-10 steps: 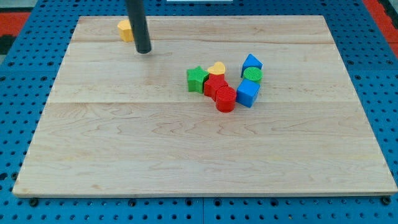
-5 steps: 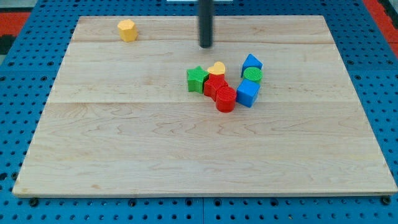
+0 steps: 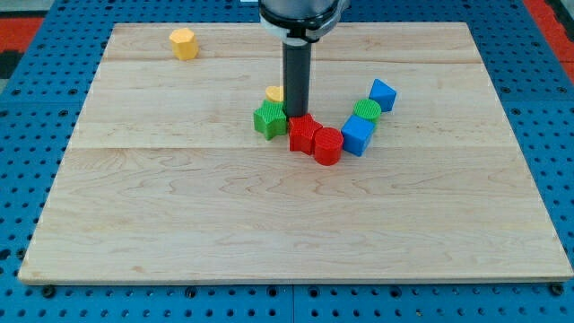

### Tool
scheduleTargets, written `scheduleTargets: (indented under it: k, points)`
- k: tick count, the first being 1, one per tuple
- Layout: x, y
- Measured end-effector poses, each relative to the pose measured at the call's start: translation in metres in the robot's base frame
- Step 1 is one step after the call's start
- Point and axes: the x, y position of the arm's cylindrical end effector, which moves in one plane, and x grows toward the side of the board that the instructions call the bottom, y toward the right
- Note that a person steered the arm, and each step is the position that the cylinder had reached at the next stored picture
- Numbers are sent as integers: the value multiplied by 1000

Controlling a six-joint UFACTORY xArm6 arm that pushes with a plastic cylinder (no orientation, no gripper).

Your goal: Separate the green star from the group of blocks

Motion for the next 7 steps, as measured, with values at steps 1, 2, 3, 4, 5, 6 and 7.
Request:
scheduleTargets:
  k: [1,2,3,4,5,6,7]
  points:
    - [-5,-26]
    - [-12,-38]
    - [-14,-47]
    - [-7,-44]
    - [0,-57]
    - [18,-105]
    - [37,-105]
